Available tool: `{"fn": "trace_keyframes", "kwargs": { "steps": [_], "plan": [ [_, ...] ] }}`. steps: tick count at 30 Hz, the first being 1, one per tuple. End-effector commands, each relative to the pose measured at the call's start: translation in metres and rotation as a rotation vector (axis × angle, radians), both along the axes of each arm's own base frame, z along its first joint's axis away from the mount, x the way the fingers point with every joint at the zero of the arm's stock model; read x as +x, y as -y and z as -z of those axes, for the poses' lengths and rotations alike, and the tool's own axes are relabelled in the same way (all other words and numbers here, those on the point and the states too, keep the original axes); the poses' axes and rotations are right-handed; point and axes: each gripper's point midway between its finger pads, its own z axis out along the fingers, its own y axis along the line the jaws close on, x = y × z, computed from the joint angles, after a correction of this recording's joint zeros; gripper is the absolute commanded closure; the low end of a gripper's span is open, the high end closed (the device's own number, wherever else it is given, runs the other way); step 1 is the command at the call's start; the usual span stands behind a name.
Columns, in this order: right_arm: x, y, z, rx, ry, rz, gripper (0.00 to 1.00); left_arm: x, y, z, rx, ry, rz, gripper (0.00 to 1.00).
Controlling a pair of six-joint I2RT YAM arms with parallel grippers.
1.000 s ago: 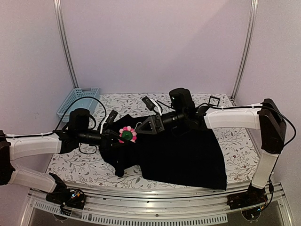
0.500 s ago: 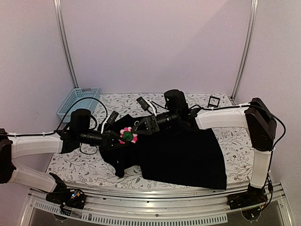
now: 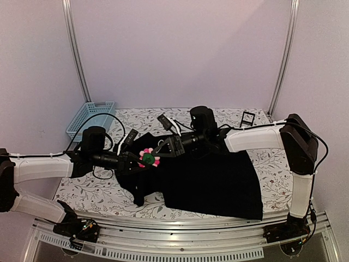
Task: Pin the brooch onto the clothing
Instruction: Pin the flattened clothing at the center of the board.
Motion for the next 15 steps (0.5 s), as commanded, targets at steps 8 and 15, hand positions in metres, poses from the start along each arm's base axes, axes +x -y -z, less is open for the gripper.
{"fn": "trace_keyframes", "kwargs": {
  "steps": [8,15],
  "plan": [
    [-0.002,0.018,0.022,-0.044,-0.179,0.027,1.0,-0.004,-0.011,0.023,0.108,0.144,0.04,0.28],
    [0.006,0.018,0.021,-0.048,-0.194,0.07,1.0,-0.004,-0.02,0.031,0.188,0.306,0.099,0.22]
  ]
}}
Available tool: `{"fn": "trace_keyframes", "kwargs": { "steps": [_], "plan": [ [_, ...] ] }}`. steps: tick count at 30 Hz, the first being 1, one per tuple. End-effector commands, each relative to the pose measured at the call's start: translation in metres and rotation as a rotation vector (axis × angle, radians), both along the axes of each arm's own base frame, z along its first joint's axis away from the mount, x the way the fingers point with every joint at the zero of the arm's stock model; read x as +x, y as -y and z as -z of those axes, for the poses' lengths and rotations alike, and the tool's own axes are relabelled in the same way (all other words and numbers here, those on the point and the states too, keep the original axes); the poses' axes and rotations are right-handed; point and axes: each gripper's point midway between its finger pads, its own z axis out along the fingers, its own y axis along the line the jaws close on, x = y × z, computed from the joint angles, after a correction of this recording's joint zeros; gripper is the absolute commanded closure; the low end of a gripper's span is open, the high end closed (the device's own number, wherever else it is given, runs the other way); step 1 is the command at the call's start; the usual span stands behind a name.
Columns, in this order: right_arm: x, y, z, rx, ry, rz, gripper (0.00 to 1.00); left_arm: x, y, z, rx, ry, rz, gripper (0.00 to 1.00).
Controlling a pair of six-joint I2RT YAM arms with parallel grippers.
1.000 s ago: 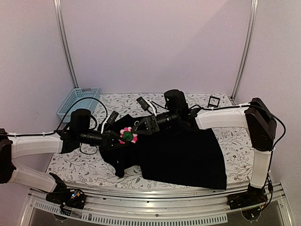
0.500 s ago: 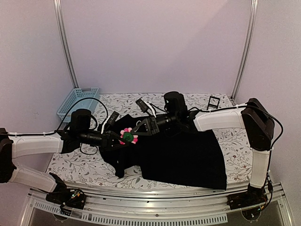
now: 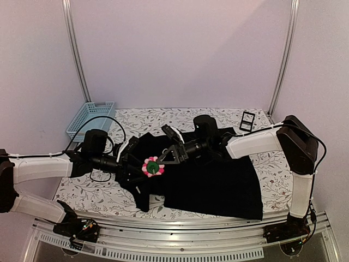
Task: Pin the brooch onto the clothing
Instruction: Pin the flattened clothing at the center of the board.
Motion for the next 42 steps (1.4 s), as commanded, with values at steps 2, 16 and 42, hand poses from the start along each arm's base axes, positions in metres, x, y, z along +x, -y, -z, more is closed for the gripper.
{"fn": "trace_keyframes", "kwargs": {
  "steps": [2,16,42],
  "plan": [
    [0.015,0.004,-0.003,-0.005,-0.027,0.075,1.0,0.006,-0.015,0.003,0.126,0.229,0.029,0.25],
    [0.023,0.004,0.021,-0.025,-0.123,0.146,1.0,-0.012,-0.017,0.006,0.179,0.208,0.117,0.53],
    [0.027,0.005,0.02,0.004,-0.136,0.18,1.0,-0.01,0.026,-0.001,0.123,0.31,-0.018,0.74]
  ]
}}
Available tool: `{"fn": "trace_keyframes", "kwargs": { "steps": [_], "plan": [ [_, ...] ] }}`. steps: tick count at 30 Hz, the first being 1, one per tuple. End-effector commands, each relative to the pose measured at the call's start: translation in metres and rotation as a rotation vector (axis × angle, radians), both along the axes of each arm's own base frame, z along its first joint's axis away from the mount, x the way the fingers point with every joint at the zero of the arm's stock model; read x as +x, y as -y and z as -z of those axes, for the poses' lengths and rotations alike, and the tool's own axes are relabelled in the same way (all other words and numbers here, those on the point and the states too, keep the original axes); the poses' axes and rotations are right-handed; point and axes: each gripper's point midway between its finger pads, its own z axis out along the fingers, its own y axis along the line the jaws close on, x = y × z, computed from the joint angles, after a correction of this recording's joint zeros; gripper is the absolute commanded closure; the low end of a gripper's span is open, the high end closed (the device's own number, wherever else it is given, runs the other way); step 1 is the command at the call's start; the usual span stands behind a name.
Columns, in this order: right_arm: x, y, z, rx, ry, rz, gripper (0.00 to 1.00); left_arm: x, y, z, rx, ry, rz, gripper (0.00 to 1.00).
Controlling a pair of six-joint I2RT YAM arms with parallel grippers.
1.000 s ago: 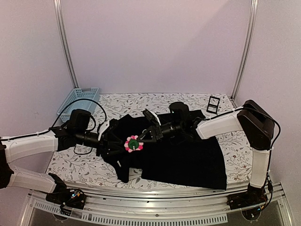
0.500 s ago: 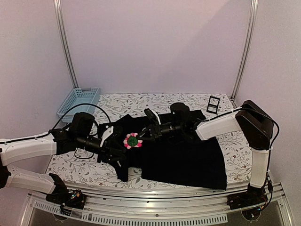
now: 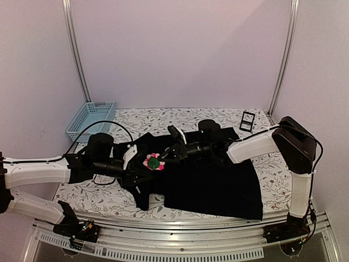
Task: Pin the brooch onto the clothing
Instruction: Pin the flattened clothing at the center of the board.
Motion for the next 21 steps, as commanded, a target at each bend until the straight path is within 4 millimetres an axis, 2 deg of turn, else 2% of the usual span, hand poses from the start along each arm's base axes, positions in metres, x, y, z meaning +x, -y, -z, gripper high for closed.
{"fn": "trace_keyframes", "kwargs": {
  "steps": [1,5,8,13,16,21],
  "plan": [
    [0.004,0.002,0.009,0.001,-0.004,0.014,1.0,0.003,0.007,-0.003,-0.027,0.009,-0.024,0.75],
    [0.004,0.003,0.009,0.003,-0.002,0.013,1.0,0.007,0.005,-0.002,-0.019,0.006,-0.052,0.85],
    [0.003,0.003,0.01,0.002,-0.008,0.007,1.0,0.016,0.004,-0.005,-0.019,0.018,-0.101,1.0],
    [-0.001,0.006,0.013,-0.009,-0.013,-0.003,1.0,0.028,-0.003,-0.013,-0.006,0.022,-0.172,1.0],
    [-0.004,0.008,0.013,-0.012,-0.007,-0.01,1.0,0.026,-0.003,-0.022,-0.04,-0.017,-0.152,1.0],
    [-0.006,0.009,0.008,0.01,0.016,-0.016,1.0,0.034,-0.008,-0.013,-0.039,-0.104,-0.194,1.0]
  ]
}}
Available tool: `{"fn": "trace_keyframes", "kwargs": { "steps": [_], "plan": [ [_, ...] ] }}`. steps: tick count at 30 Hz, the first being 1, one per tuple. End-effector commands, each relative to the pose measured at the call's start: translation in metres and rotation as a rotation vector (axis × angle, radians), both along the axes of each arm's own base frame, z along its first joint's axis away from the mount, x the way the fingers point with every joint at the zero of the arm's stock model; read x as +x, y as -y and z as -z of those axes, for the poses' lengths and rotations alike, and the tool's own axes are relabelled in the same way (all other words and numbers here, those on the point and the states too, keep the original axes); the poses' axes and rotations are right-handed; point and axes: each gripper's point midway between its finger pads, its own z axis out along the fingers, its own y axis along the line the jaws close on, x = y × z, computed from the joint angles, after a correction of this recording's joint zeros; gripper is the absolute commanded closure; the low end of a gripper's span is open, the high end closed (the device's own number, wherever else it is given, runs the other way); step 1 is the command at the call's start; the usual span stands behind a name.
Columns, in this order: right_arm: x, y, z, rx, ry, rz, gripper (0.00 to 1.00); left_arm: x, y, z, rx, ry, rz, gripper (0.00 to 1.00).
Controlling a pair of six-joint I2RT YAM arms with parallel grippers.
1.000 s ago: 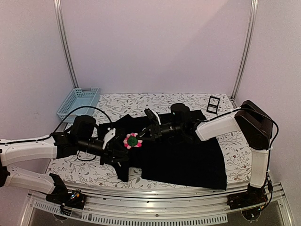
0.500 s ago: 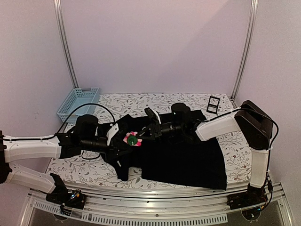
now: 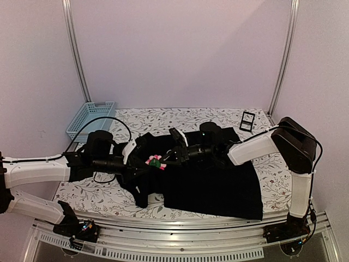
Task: Pin the brooch onto the clothing
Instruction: Pin the flattened clothing at the center of the board.
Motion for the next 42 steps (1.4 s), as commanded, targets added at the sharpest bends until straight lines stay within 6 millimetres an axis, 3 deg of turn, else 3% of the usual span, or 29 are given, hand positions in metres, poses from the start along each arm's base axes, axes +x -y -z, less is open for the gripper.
{"fn": "trace_keyframes", "kwargs": {
  "steps": [1,6,13,17,20,22,24,26,31,36,42],
  "plan": [
    [-0.003,0.004,-0.003,0.024,0.024,-0.019,1.0,0.012,-0.003,-0.005,-0.026,-0.06,-0.052,1.0],
    [-0.005,0.005,-0.006,0.04,0.022,-0.028,1.0,0.012,-0.003,0.002,-0.025,-0.076,-0.05,1.0],
    [-0.008,0.006,-0.01,0.06,0.027,-0.041,1.0,0.027,-0.013,0.001,0.01,-0.049,-0.149,0.8],
    [-0.01,0.005,-0.01,0.076,0.021,-0.056,1.0,0.036,-0.021,0.004,0.04,-0.041,-0.22,0.74],
    [-0.01,0.005,-0.009,0.075,0.013,-0.06,1.0,0.034,-0.023,0.006,0.049,-0.055,-0.222,0.62],
    [-0.01,0.005,-0.009,0.075,0.013,-0.06,1.0,0.028,-0.02,0.006,0.042,-0.064,-0.187,0.5],
    [-0.01,0.005,-0.01,0.076,0.015,-0.062,1.0,0.015,-0.022,0.016,0.071,-0.109,-0.126,0.42],
    [-0.011,0.005,-0.008,0.072,0.012,-0.063,1.0,0.011,-0.024,0.013,0.053,-0.118,-0.076,0.36],
    [-0.01,0.006,-0.009,0.071,0.014,-0.065,1.0,0.005,-0.033,0.012,0.074,-0.057,0.092,0.3],
    [-0.01,0.004,-0.009,0.074,0.021,-0.064,1.0,-0.017,-0.039,0.023,0.142,0.128,0.327,0.26],
    [-0.009,0.004,-0.007,0.069,0.014,-0.063,1.0,-0.035,-0.029,0.016,0.081,0.147,0.432,0.29]
  ]
}}
